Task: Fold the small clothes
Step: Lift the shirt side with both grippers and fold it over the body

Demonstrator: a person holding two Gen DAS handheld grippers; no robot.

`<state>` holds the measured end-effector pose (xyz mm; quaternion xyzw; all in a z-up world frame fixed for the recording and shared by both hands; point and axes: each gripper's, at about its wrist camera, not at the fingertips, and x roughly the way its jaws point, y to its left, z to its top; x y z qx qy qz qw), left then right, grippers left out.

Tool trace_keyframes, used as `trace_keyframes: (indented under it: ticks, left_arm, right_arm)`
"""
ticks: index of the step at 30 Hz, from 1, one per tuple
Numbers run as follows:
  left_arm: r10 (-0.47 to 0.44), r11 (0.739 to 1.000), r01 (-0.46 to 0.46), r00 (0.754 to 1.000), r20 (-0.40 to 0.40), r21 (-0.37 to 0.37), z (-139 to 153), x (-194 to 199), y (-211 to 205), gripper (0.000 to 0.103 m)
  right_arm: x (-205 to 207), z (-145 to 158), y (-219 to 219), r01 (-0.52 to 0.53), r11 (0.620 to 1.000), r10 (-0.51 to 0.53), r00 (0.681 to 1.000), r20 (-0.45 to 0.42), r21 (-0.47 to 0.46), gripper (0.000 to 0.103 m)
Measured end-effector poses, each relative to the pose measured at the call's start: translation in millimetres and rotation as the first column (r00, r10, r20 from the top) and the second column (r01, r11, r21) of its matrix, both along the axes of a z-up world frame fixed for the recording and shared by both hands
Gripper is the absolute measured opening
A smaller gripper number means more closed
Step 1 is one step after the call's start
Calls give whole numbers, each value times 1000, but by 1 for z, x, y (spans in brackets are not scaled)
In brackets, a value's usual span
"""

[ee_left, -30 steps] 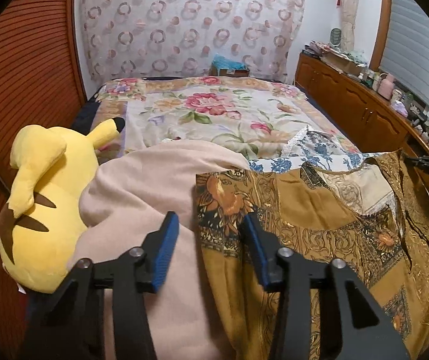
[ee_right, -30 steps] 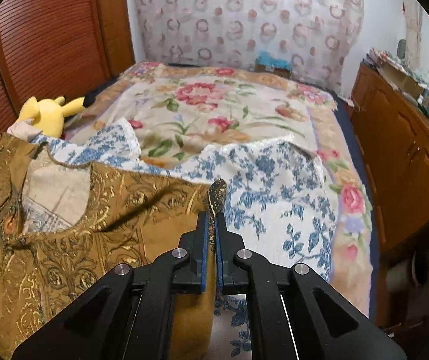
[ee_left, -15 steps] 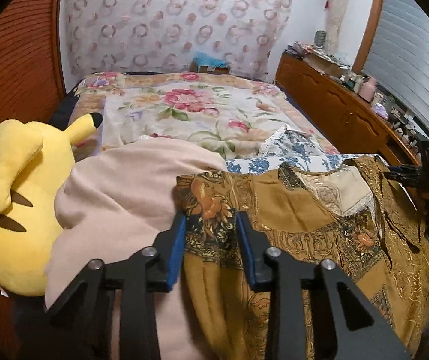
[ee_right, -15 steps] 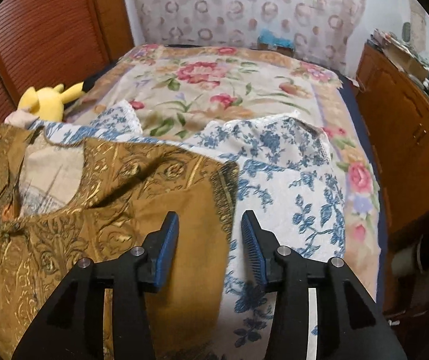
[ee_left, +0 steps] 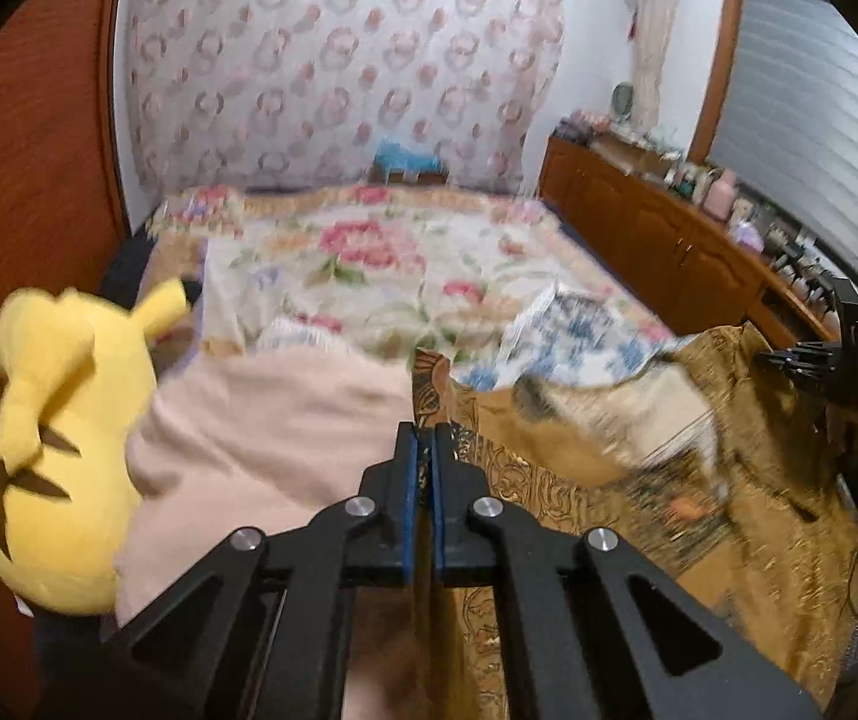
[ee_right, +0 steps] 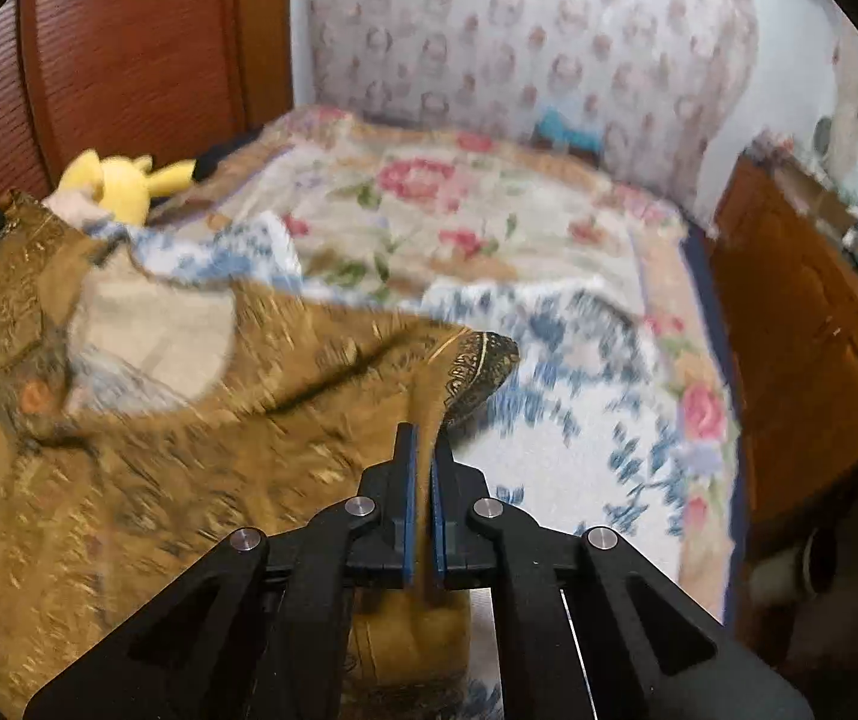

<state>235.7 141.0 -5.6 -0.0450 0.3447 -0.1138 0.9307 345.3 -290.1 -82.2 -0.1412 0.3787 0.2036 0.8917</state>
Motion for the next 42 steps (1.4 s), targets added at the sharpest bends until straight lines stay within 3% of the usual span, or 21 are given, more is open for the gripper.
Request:
trace_keyframes:
  ticks: [10,13,16,20,25,31,37,42]
  left_arm:
    - [88,996,-88,976,201,-11,101,22,8,0]
    - [128,991,-134,963,238,11,124,40,13,0]
    - [150,985,-165,960,238,46,129,55,18,0]
    - [134,986,-152,967,218,70,110,50,18,0]
    - [96,991,-113,977,191,77,79,15,12,0]
    - [60,995,-75,978,200,70,64,-45,0,0]
    - [65,994,-82,971,230,67,56,-116,0,0]
    - [50,998,-56,972,230,21,39,-161,2,0]
  right_arm:
    - [2,117,11,24,998,-33,979,202,51,1]
    - [14,147,18,54,998,-59,966,254,28,1]
    - [29,165,17,110,994,-111,950,293,18,1]
    - [38,159,7,149,989,-148,952,269,15,1]
    - [10,136,3,120,993,-116,964,239,1,1]
    - [-49,113,-5,72,997,-74,970,230,16,1]
    - [-117,108,-32,57,993,-82,967,243,106,1]
    - [-173,95,-54,47,983,-88,970,228,179,1]
